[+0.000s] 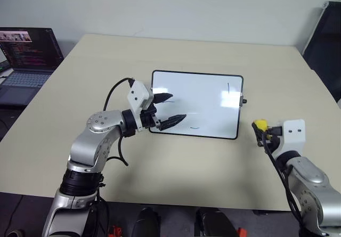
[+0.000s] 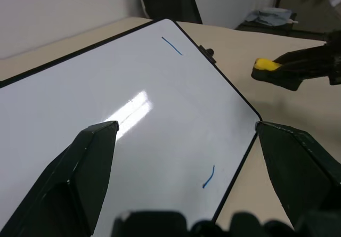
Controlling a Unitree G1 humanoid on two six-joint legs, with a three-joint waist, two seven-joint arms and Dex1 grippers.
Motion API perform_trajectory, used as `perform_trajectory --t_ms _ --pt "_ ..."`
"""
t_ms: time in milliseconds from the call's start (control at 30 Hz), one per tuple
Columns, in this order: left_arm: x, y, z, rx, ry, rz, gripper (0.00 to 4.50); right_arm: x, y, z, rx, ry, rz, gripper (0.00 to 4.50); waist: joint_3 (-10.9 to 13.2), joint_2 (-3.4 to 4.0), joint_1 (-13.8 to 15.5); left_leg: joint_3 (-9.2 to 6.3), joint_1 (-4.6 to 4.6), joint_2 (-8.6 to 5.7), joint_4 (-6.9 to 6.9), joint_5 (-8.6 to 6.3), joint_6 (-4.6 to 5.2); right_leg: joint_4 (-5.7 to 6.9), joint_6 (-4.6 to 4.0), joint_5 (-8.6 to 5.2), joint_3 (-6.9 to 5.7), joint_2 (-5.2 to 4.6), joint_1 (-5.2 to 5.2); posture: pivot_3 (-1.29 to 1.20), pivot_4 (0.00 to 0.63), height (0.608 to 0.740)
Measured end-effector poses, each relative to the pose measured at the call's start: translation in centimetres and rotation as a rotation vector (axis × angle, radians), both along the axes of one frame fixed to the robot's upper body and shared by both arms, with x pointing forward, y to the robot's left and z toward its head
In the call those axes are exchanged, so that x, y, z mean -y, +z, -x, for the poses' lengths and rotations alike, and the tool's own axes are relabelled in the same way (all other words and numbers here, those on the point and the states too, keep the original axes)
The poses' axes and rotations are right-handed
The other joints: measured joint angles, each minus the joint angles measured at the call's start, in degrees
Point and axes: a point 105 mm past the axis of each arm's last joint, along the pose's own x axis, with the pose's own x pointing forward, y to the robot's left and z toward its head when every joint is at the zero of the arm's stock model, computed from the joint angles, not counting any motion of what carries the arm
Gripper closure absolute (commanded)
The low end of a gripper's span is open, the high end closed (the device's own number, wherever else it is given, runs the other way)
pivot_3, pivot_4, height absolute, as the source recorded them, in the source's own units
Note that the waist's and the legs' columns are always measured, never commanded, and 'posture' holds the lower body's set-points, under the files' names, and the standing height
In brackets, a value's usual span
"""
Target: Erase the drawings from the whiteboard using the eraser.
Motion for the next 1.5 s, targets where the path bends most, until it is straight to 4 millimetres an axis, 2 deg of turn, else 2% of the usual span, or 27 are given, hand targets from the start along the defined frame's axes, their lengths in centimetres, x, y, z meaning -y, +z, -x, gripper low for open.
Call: perform_trajectory --t_ms 100,200,433,633,800,1033,1200,1500 --pt "0.5 1.6 -0.3 0.050 -0.016 0.008 0.00 -1.9 2.7 -1.4 0.089 0.075 0.017 3.41 0.0 0.02 -0.2 0.00 0.02 0.00 0.01 0.02 0.03 -0.01 0.00 0.04 0.01 0.01 0.02 0.00 0.150 0.740" --pt "0.5 1.4 -0.5 0.038 -0.014 0.010 0.00 -3.3 4.4 -3.0 0.134 0.120 0.025 3.41 0.0 0.02 -0.2 0.00 0.01 0.00 -0.01 0.02 0.03 -0.03 -0.03 0.05 0.01 0.01 0.01 0.00 0.150 0.740" --pt "0.9 0.6 -0.7 0.021 -0.019 -0.002 0.00 -4.9 5.8 -7.3 0.154 0.144 0.063 3.41 0.0 0.04 0.0 -0.01 -0.08 0.00 -0.08 0.02 0.03 -0.07 -0.26 0.18 -0.03 0.01 -0.04 0.00 0.150 0.740" --pt "1.2 0.1 -0.5 0.025 -0.038 -0.019 0.00 -5.9 6.3 -9.4 0.184 0.146 0.126 3.41 0.0 0.05 0.0 -0.02 -0.08 0.00 -0.10 0.02 0.03 -0.06 -0.27 0.18 -0.04 0.01 -0.05 0.00 0.150 0.740" --pt "1.3 0.2 -0.4 0.032 -0.045 -0.022 0.00 -5.8 5.9 -9.4 0.177 0.152 0.165 3.41 0.0 0.04 0.0 -0.03 -0.06 0.00 -0.03 0.02 0.04 -0.03 -0.26 0.19 -0.04 0.01 -0.02 0.00 0.150 0.740" --pt "1.1 0.1 -0.5 0.031 -0.041 -0.027 0.00 -5.3 4.3 -8.1 0.127 0.181 0.208 3.41 0.0 0.04 0.0 -0.03 -0.06 0.00 0.15 0.02 0.04 -0.01 -0.09 0.19 -0.02 0.01 0.03 0.00 0.150 0.740" --pt "1.0 -0.1 -0.7 0.020 -0.035 -0.026 0.00 -5.9 3.4 -7.4 0.086 0.226 0.247 3.41 0.0 0.04 -0.2 -0.02 -0.06 0.00 0.33 0.03 0.05 -0.01 0.12 0.21 0.01 0.02 0.06 0.00 0.150 0.740" --pt "1.0 -0.1 -0.7 0.020 -0.032 -0.025 0.00 -6.5 2.9 -7.0 0.046 0.275 0.260 3.41 0.0 0.04 -0.2 0.00 -0.06 0.00 0.45 0.07 0.11 -0.01 0.18 0.31 0.06 0.02 0.08 0.00 0.150 0.740"
